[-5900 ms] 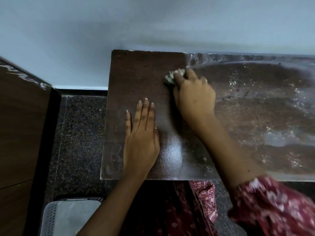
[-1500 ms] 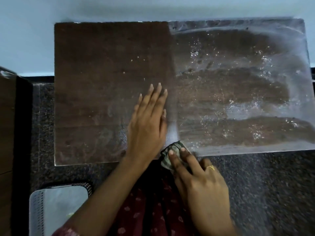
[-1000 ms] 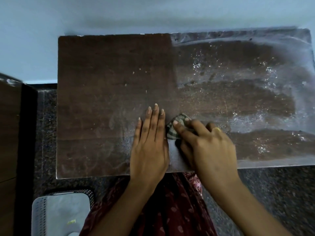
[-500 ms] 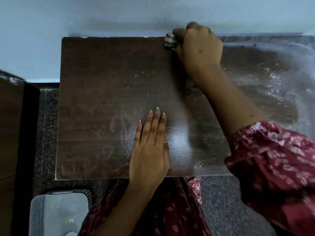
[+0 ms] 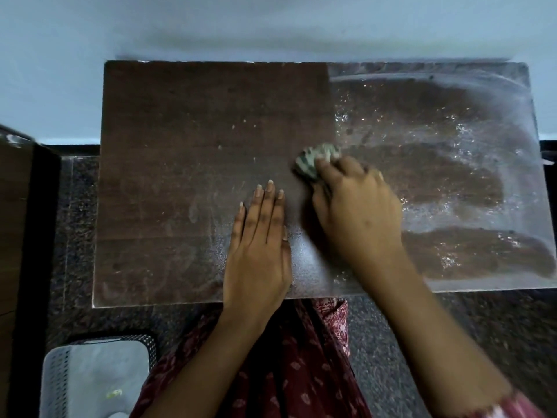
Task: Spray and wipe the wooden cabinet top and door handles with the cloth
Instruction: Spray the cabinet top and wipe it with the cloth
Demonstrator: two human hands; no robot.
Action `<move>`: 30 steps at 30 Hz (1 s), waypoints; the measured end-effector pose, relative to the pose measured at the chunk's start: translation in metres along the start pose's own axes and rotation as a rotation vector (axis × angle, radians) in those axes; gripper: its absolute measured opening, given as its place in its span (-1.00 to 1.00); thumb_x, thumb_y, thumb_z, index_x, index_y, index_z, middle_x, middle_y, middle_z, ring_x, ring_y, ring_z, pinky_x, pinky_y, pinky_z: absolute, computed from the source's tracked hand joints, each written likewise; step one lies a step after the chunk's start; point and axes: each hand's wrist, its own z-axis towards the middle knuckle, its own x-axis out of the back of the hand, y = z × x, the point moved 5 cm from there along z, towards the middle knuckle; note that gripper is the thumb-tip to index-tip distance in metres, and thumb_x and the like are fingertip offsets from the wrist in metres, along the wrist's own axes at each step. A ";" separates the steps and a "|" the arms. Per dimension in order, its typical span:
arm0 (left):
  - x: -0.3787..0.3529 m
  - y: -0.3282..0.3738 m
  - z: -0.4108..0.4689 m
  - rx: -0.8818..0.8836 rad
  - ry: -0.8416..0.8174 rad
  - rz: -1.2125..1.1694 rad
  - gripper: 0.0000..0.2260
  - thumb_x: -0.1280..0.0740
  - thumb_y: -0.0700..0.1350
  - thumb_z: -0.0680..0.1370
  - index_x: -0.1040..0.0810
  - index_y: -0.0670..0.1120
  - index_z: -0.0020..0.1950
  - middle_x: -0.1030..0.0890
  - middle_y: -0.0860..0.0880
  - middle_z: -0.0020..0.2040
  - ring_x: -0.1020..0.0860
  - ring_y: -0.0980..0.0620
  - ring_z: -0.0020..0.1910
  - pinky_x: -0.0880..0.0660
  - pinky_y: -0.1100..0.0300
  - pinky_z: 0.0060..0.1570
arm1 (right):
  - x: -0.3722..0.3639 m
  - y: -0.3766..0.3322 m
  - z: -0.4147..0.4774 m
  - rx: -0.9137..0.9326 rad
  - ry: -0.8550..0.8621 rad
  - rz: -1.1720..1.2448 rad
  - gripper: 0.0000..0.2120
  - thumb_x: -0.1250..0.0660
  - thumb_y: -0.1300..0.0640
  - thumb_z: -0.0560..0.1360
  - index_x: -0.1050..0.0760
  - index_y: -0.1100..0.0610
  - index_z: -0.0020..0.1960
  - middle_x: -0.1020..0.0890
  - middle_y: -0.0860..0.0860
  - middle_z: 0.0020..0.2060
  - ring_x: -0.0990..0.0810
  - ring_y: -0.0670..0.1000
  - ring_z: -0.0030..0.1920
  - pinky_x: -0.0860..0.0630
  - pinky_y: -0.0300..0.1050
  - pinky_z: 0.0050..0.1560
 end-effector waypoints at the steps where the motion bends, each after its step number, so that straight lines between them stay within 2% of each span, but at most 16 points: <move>1: 0.000 0.000 0.000 0.000 0.001 0.000 -0.53 -0.02 -0.12 0.60 -0.17 -0.19 0.52 -0.17 -0.11 0.55 -0.07 -0.01 0.54 -0.01 0.02 0.50 | -0.004 0.000 -0.017 -0.010 -0.010 -0.008 -0.65 -0.27 0.09 0.50 -0.48 0.12 0.26 -0.57 0.09 0.15 -0.56 0.23 -0.06 -0.50 -0.04 -0.23; 3: 0.001 0.000 0.000 0.000 0.006 -0.011 -0.53 0.00 -0.10 0.61 -0.17 -0.19 0.52 -0.17 -0.11 0.55 -0.08 -0.01 0.54 -0.01 0.02 0.49 | -0.010 -0.001 -0.047 -0.045 0.002 -0.006 -0.66 -0.35 0.09 0.43 -0.55 0.14 0.19 -0.63 0.10 0.10 -0.59 0.22 -0.18 -0.52 -0.07 -0.32; 8: 0.001 0.001 0.000 -0.009 0.026 -0.024 -0.54 0.03 -0.09 0.63 -0.18 -0.19 0.52 -0.18 -0.11 0.54 -0.08 -0.01 0.54 0.01 0.04 0.50 | -0.019 -0.005 -0.102 -0.108 -0.082 0.062 -0.58 -0.08 -0.06 0.51 -0.58 0.09 0.18 -0.64 0.03 0.10 -0.60 0.12 -0.19 -0.55 -0.09 -0.30; 13: 0.001 0.001 0.000 0.007 0.061 -0.019 -0.55 -0.02 -0.12 0.63 -0.20 -0.20 0.51 -0.21 -0.11 0.54 -0.10 -0.02 0.53 0.07 0.06 0.51 | -0.024 0.003 -0.139 -0.130 -0.083 0.105 -0.62 -0.14 -0.04 0.44 -0.63 0.01 0.10 -0.66 -0.03 0.05 -0.61 0.12 -0.19 -0.56 -0.07 -0.29; 16: 0.002 0.004 0.000 0.012 0.061 -0.045 -0.55 -0.05 -0.12 0.63 -0.19 -0.19 0.51 -0.18 -0.11 0.54 -0.08 -0.02 0.54 0.09 0.06 0.51 | -0.022 0.018 -0.151 -0.135 -0.053 0.110 -0.64 -0.16 -0.02 0.43 -0.63 -0.02 0.10 -0.67 -0.05 0.05 -0.57 0.14 -0.27 -0.53 -0.07 -0.34; 21: -0.002 0.019 0.006 -0.027 0.053 -0.050 -0.55 -0.07 -0.10 0.63 -0.18 -0.19 0.52 -0.18 -0.10 0.55 -0.07 -0.01 0.54 0.10 0.05 0.51 | -0.015 0.032 -0.123 -0.071 0.003 0.075 -0.68 -0.25 0.00 0.43 -0.62 0.03 0.11 -0.66 -0.04 0.06 -0.53 0.11 -0.24 -0.44 -0.15 -0.32; 26: -0.006 0.023 0.024 0.014 0.067 -0.004 -0.53 -0.01 -0.06 0.62 -0.17 -0.18 0.52 -0.18 -0.10 0.55 -0.08 -0.01 0.54 0.11 0.06 0.49 | -0.008 0.034 -0.052 -0.021 0.110 0.063 -0.78 -0.43 0.10 0.38 -0.65 0.09 0.02 -0.69 0.03 -0.04 -0.57 0.19 -0.27 -0.48 -0.13 -0.32; 28: -0.008 0.025 0.036 0.028 0.081 0.019 -0.52 0.00 -0.07 0.60 -0.18 -0.18 0.52 -0.19 -0.11 0.54 -0.10 -0.02 0.53 0.07 0.04 0.48 | -0.002 0.032 -0.021 -0.002 0.142 0.052 -0.80 -0.38 0.12 0.40 -0.65 0.11 0.00 -0.68 0.06 -0.07 -0.57 0.21 -0.28 -0.47 -0.12 -0.32; 30: -0.010 0.027 0.049 0.030 0.085 0.061 -0.51 0.00 -0.07 0.60 -0.16 -0.17 0.53 -0.17 -0.11 0.55 -0.09 -0.02 0.54 0.06 0.01 0.48 | 0.003 0.030 0.009 0.003 0.149 0.007 -0.77 -0.28 0.11 0.49 -0.60 0.07 0.10 -0.64 0.04 0.01 -0.56 0.20 -0.15 -0.45 -0.08 -0.23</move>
